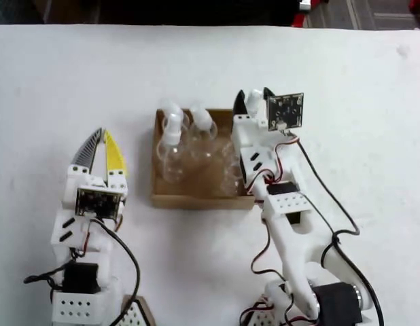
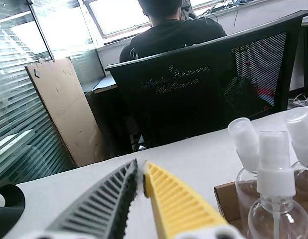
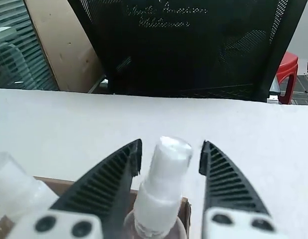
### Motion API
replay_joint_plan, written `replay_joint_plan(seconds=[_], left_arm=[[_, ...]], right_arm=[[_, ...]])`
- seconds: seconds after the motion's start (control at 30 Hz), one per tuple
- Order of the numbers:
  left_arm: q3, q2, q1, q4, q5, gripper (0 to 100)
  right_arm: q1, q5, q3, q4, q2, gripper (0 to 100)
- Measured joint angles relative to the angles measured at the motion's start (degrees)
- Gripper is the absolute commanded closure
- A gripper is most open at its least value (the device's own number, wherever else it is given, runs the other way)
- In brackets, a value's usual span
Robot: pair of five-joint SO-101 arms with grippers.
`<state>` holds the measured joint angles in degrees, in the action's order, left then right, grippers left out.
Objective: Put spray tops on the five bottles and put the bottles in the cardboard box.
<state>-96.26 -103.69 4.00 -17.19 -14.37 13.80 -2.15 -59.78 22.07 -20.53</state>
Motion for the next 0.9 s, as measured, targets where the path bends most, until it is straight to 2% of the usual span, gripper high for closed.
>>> replay_joint_plan(seconds=[0.33, 0.6, 0.9], left_arm=[[0.00, 0.00, 0.00, 0.00, 0.00, 98], [0.00, 0.00, 0.00, 0.00, 0.00, 98], [0.00, 0.00, 0.00, 0.00, 0.00, 98]], right_arm=[[0.26, 0.00, 0.00, -1.14, -5.19, 81.5], [0.26, 0.00, 0.00, -8.53, -10.55, 81.5], [0.26, 0.00, 5.19, -14.07, -3.52, 81.5]])
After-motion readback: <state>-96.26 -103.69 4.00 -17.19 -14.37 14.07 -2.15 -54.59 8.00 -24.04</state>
